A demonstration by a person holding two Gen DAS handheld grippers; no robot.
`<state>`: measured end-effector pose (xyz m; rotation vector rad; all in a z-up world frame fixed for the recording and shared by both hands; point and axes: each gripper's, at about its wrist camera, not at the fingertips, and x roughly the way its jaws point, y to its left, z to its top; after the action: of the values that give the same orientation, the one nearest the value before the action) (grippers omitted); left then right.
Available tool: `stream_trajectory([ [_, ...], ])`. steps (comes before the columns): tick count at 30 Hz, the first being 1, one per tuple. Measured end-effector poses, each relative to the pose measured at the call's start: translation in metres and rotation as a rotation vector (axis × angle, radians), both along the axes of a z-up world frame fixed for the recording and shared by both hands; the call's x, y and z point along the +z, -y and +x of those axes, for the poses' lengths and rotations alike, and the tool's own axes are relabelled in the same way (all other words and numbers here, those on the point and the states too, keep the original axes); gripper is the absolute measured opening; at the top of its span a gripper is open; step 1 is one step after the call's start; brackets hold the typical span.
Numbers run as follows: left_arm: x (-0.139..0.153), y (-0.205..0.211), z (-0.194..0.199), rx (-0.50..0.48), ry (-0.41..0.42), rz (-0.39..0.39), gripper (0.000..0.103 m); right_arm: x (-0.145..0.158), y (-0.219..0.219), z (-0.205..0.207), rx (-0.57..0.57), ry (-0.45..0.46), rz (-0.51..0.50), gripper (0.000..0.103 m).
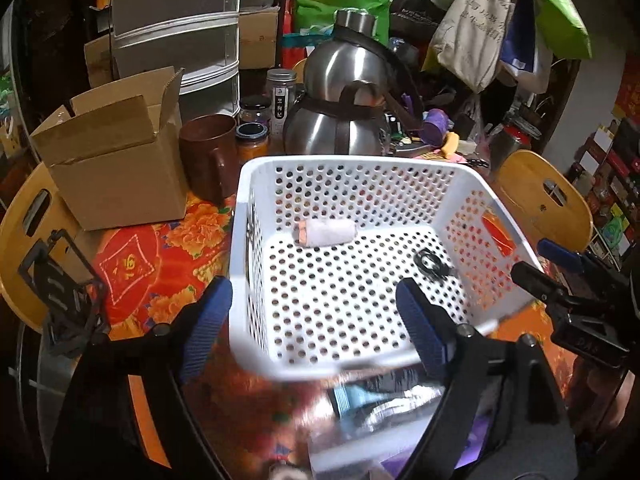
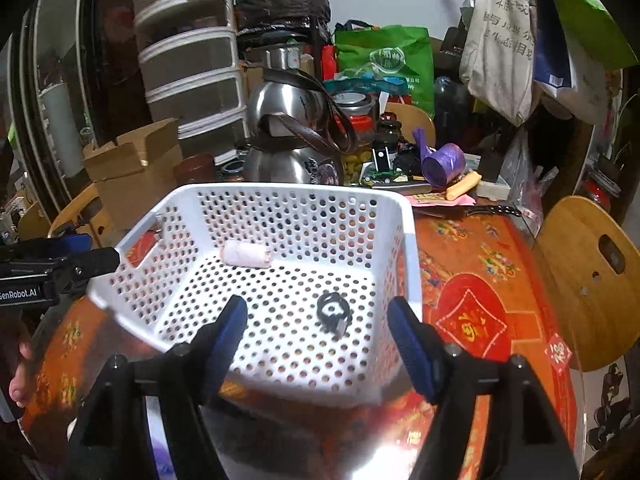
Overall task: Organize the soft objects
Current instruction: 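Carry both items over the white basket and open both grippers to drop them, then move both grippers back toward the purple tissue pack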
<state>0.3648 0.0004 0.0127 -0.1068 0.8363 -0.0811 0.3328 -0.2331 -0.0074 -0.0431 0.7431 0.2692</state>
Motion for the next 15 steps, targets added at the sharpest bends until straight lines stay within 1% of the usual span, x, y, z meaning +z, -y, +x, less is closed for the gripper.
stream_trajectory([
  [2, 0.002, 0.000, -0.016, -0.005, 0.013, -0.008, 0.082, 0.004, 0.003, -0.020, -0.002, 0.007, 0.021, 0.072],
  [5, 0.007, -0.005, -0.051, -0.007, 0.047, -0.029, 0.082, 0.009, 0.011, -0.062, 0.007, 0.039, 0.061, 0.073],
  [6, 0.008, -0.007, -0.066, -0.009, 0.061, -0.036, 0.082, 0.009, 0.014, -0.077, 0.003, 0.048, 0.068, 0.074],
  [7, 0.009, -0.009, -0.081, -0.010, 0.071, -0.039, 0.082, 0.008, 0.017, -0.091, -0.002, 0.055, 0.074, 0.078],
  [8, 0.009, -0.012, -0.099, -0.010, 0.084, -0.046, 0.083, 0.004, 0.019, -0.108, -0.004, 0.055, 0.079, 0.080],
  [11, 0.006, -0.016, -0.142, 0.002, 0.115, -0.058, 0.083, -0.010, 0.021, -0.147, -0.015, 0.052, 0.064, 0.080],
  [13, -0.001, -0.018, -0.172, 0.000, 0.128, -0.070, 0.084, -0.018, 0.020, -0.168, -0.006, 0.054, 0.063, 0.080],
  [15, -0.010, -0.022, -0.201, -0.001, 0.141, -0.101, 0.084, -0.029, 0.019, -0.194, 0.004, 0.065, 0.076, 0.080],
])
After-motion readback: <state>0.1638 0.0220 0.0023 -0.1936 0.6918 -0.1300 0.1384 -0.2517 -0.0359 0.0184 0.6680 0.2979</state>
